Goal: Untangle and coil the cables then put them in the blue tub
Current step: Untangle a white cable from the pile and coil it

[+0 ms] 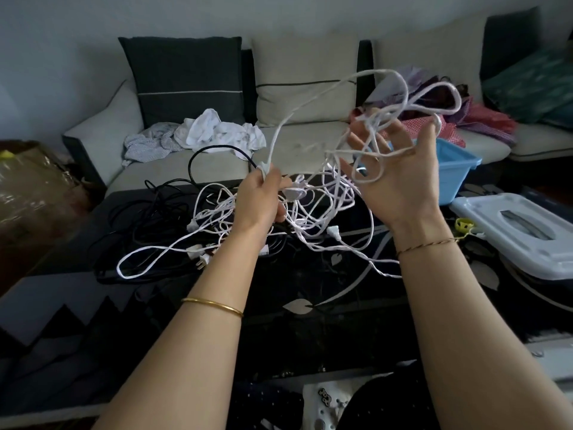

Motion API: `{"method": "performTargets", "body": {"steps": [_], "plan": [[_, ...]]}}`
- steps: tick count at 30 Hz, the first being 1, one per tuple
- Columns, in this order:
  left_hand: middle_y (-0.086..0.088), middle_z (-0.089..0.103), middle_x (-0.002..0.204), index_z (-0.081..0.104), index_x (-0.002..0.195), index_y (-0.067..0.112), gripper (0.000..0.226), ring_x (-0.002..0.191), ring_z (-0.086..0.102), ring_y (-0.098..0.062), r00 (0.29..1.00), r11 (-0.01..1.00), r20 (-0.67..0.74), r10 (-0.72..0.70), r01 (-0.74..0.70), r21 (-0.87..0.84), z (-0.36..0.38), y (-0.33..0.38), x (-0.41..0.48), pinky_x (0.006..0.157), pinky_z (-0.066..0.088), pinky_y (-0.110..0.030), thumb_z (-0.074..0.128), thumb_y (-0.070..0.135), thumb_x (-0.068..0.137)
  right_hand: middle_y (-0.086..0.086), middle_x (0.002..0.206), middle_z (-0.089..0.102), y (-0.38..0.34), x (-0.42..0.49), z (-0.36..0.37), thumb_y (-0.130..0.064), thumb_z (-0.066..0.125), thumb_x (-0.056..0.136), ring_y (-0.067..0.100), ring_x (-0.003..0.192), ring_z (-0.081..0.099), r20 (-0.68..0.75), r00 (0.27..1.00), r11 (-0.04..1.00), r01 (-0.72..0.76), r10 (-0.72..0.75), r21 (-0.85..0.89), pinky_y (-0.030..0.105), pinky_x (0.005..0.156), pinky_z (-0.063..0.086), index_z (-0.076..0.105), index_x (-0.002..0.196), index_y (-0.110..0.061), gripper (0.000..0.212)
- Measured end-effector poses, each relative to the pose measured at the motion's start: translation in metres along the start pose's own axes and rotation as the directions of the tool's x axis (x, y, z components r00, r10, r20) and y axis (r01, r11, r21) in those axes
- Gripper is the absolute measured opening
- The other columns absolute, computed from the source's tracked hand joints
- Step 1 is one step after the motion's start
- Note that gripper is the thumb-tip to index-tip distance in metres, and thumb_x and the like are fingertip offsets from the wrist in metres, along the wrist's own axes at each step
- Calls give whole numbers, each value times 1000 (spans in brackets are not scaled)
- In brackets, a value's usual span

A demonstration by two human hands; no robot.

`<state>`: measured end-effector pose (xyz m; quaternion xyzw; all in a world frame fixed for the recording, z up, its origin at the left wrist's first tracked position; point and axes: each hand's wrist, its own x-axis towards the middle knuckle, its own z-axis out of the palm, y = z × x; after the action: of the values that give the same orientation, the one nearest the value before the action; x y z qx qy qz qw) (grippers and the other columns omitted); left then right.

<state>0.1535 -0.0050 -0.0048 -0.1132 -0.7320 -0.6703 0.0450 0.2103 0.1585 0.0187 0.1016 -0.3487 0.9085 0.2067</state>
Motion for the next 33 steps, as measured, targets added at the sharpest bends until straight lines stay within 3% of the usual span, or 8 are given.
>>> {"method": "performTargets", "body": {"steps": [3, 6, 9, 14, 19, 25, 29, 33], "plan": [[3, 68, 97, 54, 99, 7, 18, 30, 40, -5, 999, 997, 43, 3, -7, 74, 3, -6, -1, 36, 34, -16, 41, 20, 98, 12, 99, 65, -2, 2, 0, -54, 14, 99, 24, 90, 60, 16, 999, 998, 31, -30, -50, 40, 87, 49, 57, 109, -10, 62], [-8, 66, 89, 56, 90, 7, 19, 41, 49, -13, 998, 969, 62, -19, 3, 246, 5, -19, -1, 46, 44, -25, 42, 19, 95, 11, 99, 64, 3, 5, -5, -53, 19, 100, 25, 91, 60, -83, 996, 995, 4, -13, -96, 41, 87, 50, 54, 122, -8, 62], [-12, 68, 90, 50, 86, 12, 15, 39, 47, -14, 989, 934, 88, -116, 79, 348, 3, -34, 0, 44, 42, -24, 40, 19, 95, 13, 104, 65, 9, 5, -9, -46, 25, 102, 27, 98, 62, -206, 978, 995, -8, -13, -103, 44, 95, 49, 59, 117, -10, 52], [-8, 64, 83, 50, 95, 8, 16, 44, 49, -18, 994, 926, 41, -102, 80, 369, -2, -40, 3, 52, 43, -28, 39, 20, 95, 12, 107, 63, 12, 7, -10, -41, 33, 100, 23, 94, 61, -181, 983, 994, -20, 0, -108, 40, 96, 44, 62, 115, -9, 45], [0, 49, 72, 50, 100, 11, 13, 45, 49, -15, 990, 948, 130, -51, 7, 319, 5, -33, -2, 46, 42, -25, 42, 21, 97, 12, 95, 68, 10, 7, -8, -44, 27, 102, 23, 86, 65, -173, 985, 997, 6, 8, 77, 46, 100, 45, 63, 98, -14, 48], [-10, 62, 98, 51, 113, 23, 17, 46, 52, -10, 940, 965, 335, -69, -22, 261, 23, -21, -13, 43, 43, -21, 44, 24, 98, 5, 92, 72, 2, 5, -1, -45, 20, 102, 22, 94, 65, -111, 993, 956, 66, -36, 286, 44, 101, 45, 60, 104, -17, 49], [-5, 56, 85, 50, 126, 12, 28, 46, 47, -9, 958, 973, 285, 27, -91, 213, 30, -13, -10, 43, 41, -19, 43, 20, 100, 2, 93, 71, -9, 3, 3, -46, 19, 102, 20, 97, 63, -71, 992, 963, 116, -102, 243, 44, 100, 44, 58, 106, -20, 47], [-2, 46, 74, 47, 130, 8, 31, 48, 40, -9, 986, 982, 54, 158, -163, 97, 30, -7, -2, 40, 39, -18, 42, 14, 100, 1, 80, 68, -20, 0, 5, -46, 22, 102, 15, 76, 65, -102, 991, 981, 104, -88, 162, 33, 83, 50, 58, 97, -19, 45]]}}
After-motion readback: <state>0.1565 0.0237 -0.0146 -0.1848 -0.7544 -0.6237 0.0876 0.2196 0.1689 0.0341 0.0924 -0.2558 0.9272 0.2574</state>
